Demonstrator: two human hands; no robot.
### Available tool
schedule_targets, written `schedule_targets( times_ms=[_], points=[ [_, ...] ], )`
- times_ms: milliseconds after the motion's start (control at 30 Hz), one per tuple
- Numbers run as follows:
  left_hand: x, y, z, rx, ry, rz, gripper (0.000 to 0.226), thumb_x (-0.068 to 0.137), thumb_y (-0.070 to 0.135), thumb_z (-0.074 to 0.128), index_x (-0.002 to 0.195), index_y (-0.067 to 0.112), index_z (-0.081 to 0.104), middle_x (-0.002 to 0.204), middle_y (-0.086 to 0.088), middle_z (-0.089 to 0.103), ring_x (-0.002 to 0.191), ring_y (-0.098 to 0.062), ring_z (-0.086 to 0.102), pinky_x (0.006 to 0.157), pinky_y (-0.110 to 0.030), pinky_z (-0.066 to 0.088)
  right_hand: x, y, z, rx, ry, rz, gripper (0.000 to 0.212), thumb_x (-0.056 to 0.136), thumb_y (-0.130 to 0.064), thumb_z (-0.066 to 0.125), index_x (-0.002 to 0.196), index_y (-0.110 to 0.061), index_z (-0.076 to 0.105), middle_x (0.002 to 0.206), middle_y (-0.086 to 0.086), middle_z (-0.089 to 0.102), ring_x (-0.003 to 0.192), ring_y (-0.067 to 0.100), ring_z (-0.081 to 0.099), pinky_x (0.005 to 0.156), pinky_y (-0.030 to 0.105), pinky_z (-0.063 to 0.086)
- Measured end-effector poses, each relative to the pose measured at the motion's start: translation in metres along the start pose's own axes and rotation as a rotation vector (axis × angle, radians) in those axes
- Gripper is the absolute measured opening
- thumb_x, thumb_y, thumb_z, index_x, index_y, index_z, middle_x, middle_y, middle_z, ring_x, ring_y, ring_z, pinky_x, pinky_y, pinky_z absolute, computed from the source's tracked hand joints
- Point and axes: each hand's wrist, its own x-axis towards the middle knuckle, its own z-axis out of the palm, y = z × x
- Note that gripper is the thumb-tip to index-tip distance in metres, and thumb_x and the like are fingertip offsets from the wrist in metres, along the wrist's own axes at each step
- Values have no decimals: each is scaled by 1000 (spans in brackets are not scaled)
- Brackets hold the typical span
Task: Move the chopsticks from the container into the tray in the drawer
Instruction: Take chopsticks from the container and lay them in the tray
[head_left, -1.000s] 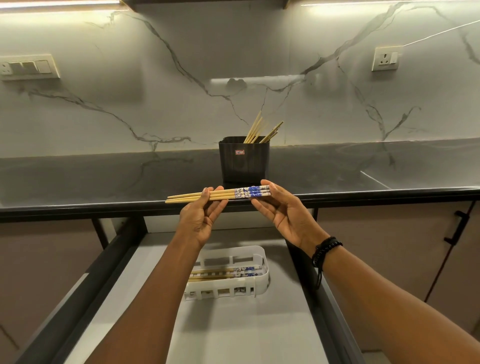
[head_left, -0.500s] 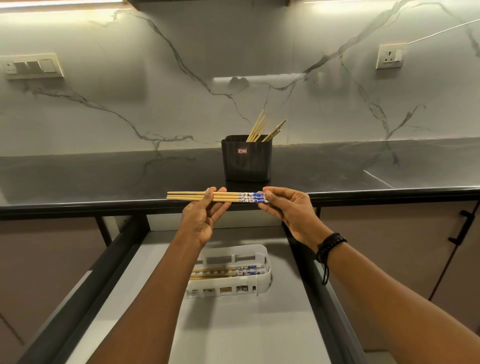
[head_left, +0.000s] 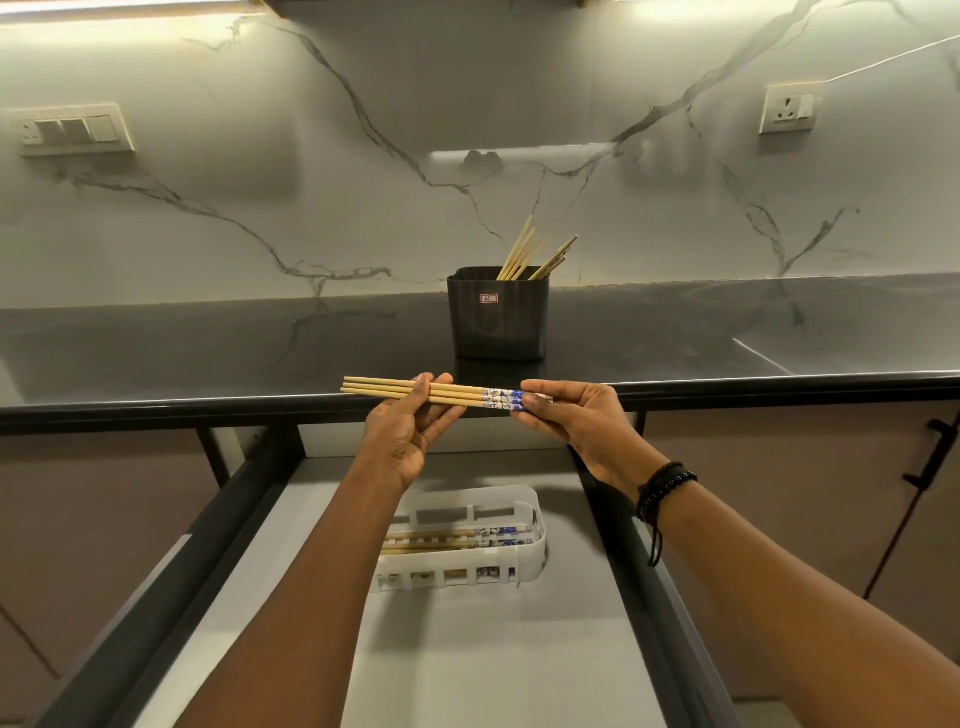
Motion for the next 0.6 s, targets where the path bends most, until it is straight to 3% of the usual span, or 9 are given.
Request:
schedule_targets(
  times_ms=[233, 367, 433, 500, 533, 600],
  points=[
    [8, 15, -25, -13, 238, 105, 25, 93, 14, 58, 117, 6, 59, 104, -12, 71, 94, -22, 71, 74, -36, 60, 3, 3, -9, -22, 19, 75, 18, 85, 0, 66, 102, -1, 72, 102, 17, 74, 94, 26, 73, 74, 25, 61],
    [17, 14, -44, 138, 508, 162, 10, 92, 15, 60, 101, 11, 63, 100, -9, 67, 91, -16, 67, 85, -36, 57, 4, 6, -14, -87, 27, 132, 18, 85, -1, 67, 102, -2, 72, 101, 16, 75, 93, 26, 74, 75, 27, 61],
    [16, 15, -47, 221, 602, 194, 7, 94, 16, 57, 88, 16, 61, 93, -6, 63, 76, -12, 60, 81, -33, 57, 5, 8, -17, -144, 27, 174, 16, 84, -2, 67, 100, -3, 73, 100, 16, 75, 91, 25, 74, 75, 28, 61],
    [20, 15, -52, 223, 686, 211, 15, 94, 14, 52, 80, 16, 55, 84, -6, 56, 63, -9, 49, 64, -25, 51, 5, 11, -18, -197, 10, 214, 16, 85, -2, 67, 100, -2, 72, 100, 17, 75, 90, 25, 74, 74, 28, 62],
    [20, 14, -54, 228, 715, 197, 17, 95, 12, 51, 77, 15, 51, 80, -5, 52, 62, -9, 46, 59, -22, 45, 5, 14, -18, -212, -3, 231, 17, 85, -1, 67, 101, -1, 72, 100, 18, 75, 90, 25, 74, 73, 27, 62],
    [18, 19, -56, 426, 735, 108, 11, 95, 8, 48, 85, 11, 49, 84, -4, 48, 71, -11, 47, 66, -20, 43, 5, 20, -15, -241, -19, 255, 17, 85, 1, 66, 101, 1, 71, 101, 19, 74, 87, 24, 74, 69, 24, 61]
  ],
)
